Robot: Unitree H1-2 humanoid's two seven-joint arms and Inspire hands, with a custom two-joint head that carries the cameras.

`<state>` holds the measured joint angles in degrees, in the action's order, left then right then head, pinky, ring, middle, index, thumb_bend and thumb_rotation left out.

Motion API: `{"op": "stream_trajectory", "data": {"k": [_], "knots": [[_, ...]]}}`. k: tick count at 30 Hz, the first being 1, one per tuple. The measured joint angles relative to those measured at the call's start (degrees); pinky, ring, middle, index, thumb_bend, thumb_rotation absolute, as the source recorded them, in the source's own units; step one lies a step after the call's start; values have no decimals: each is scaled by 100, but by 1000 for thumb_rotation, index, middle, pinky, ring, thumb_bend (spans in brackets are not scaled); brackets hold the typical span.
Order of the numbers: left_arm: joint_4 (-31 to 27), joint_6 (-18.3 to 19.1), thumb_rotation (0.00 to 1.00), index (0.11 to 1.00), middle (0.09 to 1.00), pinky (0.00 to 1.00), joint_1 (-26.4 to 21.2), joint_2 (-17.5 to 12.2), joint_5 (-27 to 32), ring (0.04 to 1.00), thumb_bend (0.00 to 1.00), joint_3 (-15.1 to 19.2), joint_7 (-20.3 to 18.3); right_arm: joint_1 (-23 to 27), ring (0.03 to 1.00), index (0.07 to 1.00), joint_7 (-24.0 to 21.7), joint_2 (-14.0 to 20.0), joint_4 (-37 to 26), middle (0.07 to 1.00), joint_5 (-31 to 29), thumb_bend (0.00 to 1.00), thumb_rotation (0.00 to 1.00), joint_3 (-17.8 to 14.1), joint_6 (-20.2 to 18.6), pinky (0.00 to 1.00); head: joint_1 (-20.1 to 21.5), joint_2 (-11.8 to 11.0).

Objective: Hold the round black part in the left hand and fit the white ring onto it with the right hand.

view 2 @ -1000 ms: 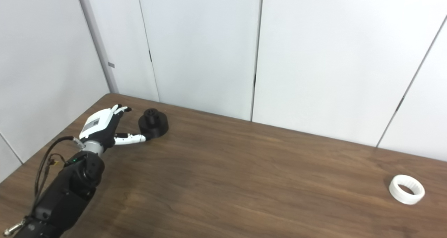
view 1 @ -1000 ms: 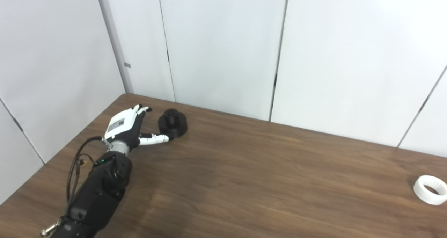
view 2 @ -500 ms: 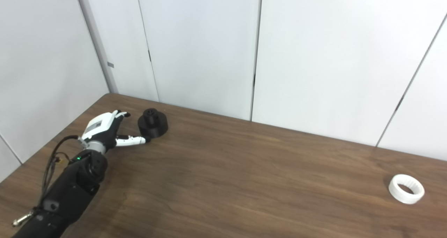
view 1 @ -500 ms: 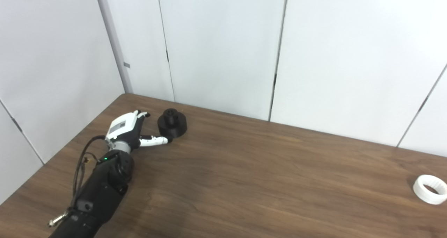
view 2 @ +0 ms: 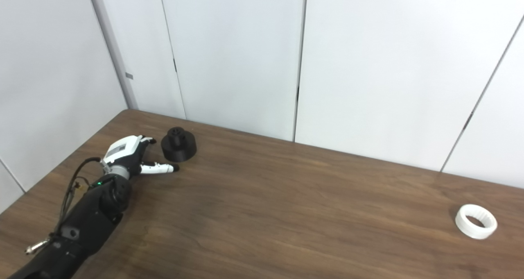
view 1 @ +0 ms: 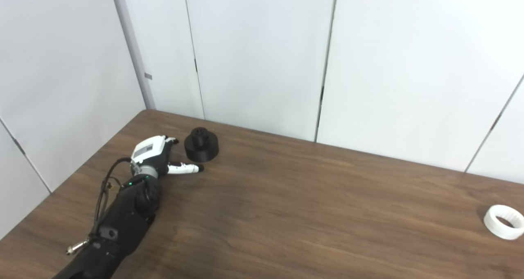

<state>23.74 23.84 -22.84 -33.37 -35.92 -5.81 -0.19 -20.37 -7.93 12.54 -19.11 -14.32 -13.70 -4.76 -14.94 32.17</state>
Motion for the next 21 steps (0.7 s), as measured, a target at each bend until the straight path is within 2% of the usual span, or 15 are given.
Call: {"op": "stream_trajectory", "data": {"k": [12, 21], "knots": [[484, -11, 574, 869, 982, 1000, -345, 9, -13, 1000, 1000, -247, 40, -20, 1000, 1000, 27, -1, -27, 1000, 9, 650, 1000, -1, -25, 1000, 44, 9], [774, -37, 561, 852, 961, 1000, -560, 54, 39, 1000, 1000, -288, 158, -30, 1000, 1000, 40, -1, -39, 1000, 12, 652, 1000, 2, -32, 1000, 35, 9]]}}
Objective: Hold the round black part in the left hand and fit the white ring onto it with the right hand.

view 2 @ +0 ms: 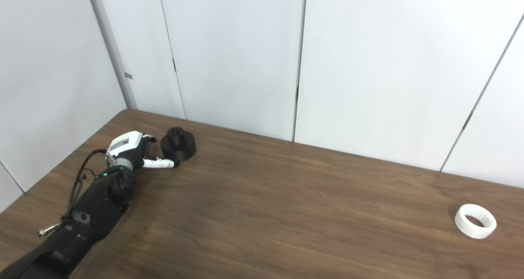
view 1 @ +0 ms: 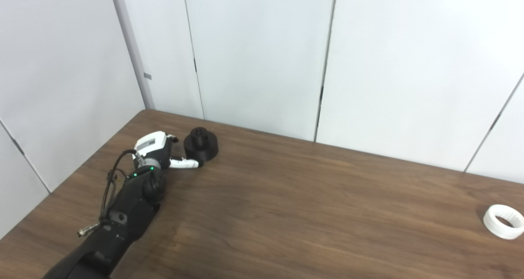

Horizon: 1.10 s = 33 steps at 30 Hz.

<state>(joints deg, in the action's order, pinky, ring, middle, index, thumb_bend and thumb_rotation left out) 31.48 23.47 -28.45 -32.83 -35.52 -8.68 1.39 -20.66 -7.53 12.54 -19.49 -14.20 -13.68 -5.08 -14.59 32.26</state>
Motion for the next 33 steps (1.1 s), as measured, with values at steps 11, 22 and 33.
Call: {"op": "stream_trajectory", "data": {"k": [11, 22, 33], "knots": [[383, -156, 541, 885, 976, 1000, -248, 133, 89, 1000, 1000, -34, 46, -12, 1000, 1000, 63, -2, -38, 1000, 96, 651, 1000, 40, -7, 1000, 53, 35], [732, -416, 490, 882, 962, 1000, -408, 276, 407, 998, 1000, -7, 195, -30, 1000, 1000, 91, -5, -77, 1000, 174, 671, 1000, 66, -10, 1000, 97, 44], [1194, -866, 489, 873, 926, 1000, -495, 386, 605, 977, 1000, 67, 709, -40, 1000, 1000, 88, -4, -97, 1000, 225, 639, 1000, 79, -9, 1000, 97, 53]]}}
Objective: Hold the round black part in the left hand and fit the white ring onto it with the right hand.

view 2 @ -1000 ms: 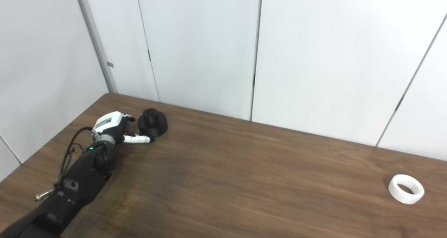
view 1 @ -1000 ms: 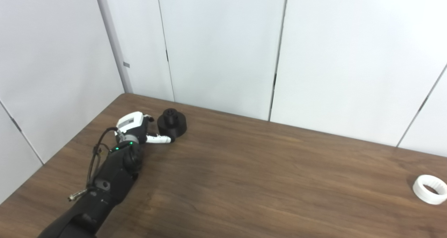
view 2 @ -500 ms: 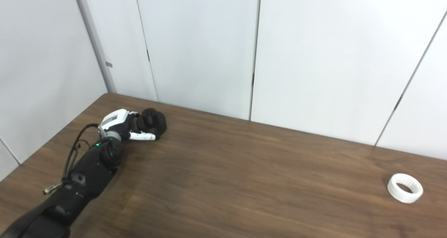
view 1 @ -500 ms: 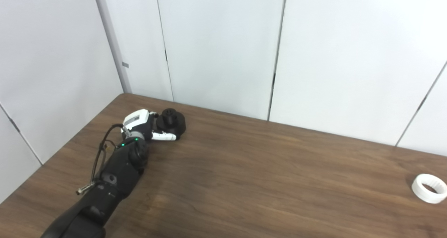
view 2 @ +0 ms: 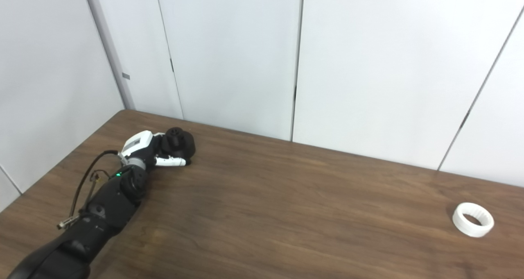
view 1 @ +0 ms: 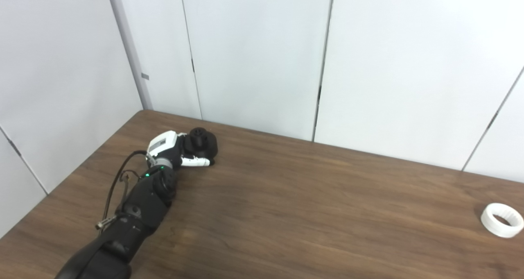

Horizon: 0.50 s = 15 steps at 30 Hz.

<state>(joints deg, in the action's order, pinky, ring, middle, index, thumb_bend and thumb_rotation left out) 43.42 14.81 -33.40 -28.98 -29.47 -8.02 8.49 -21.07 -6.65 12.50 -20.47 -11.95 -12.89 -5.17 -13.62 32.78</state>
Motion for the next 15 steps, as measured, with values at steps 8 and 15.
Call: {"op": "stream_trajectory", "data": {"k": [8, 15], "knots": [[307, -265, 443, 887, 948, 998, -59, 245, 451, 996, 1000, 416, 417, -53, 1000, 1000, 0, 0, -64, 1000, 15, 639, 1000, 19, -22, 1000, 9, 35], [419, -459, 445, 875, 935, 925, -123, 264, 577, 962, 1000, 533, 686, -59, 1000, 1000, 4, -1, -85, 996, 148, 641, 1000, 30, -30, 1000, 9, 53]]}}
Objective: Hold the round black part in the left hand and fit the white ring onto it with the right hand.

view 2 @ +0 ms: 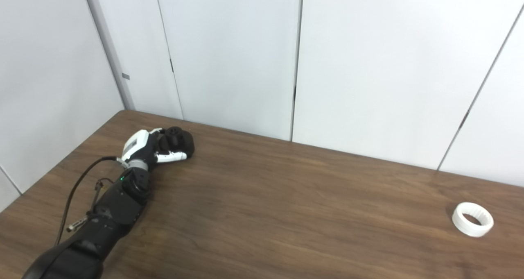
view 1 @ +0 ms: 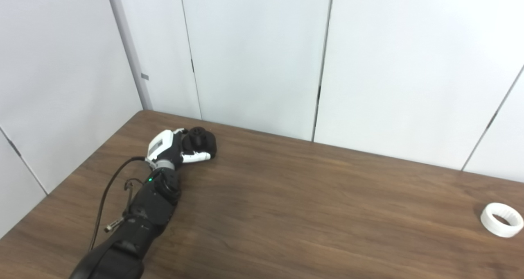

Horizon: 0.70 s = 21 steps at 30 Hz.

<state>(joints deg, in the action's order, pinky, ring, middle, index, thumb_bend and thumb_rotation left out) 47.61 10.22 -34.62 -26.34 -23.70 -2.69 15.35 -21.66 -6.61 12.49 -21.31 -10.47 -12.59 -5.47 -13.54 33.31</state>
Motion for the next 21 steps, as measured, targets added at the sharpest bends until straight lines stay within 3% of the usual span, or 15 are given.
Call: {"op": "stream_trajectory", "data": {"k": [12, 21], "knots": [[19, 16, 410, 848, 925, 968, 0, -6, 86, 968, 1000, -143, -52, 2, 1000, 1000, -2, 0, -36, 996, 65, 618, 1000, 2, -59, 1000, 0, 18], [21, 239, 463, 822, 926, 994, -14, -76, -101, 967, 1000, -467, -234, -4, 1000, 1000, -3, 0, -64, 985, 83, 635, 1000, 4, -84, 1000, -9, 35]]}}
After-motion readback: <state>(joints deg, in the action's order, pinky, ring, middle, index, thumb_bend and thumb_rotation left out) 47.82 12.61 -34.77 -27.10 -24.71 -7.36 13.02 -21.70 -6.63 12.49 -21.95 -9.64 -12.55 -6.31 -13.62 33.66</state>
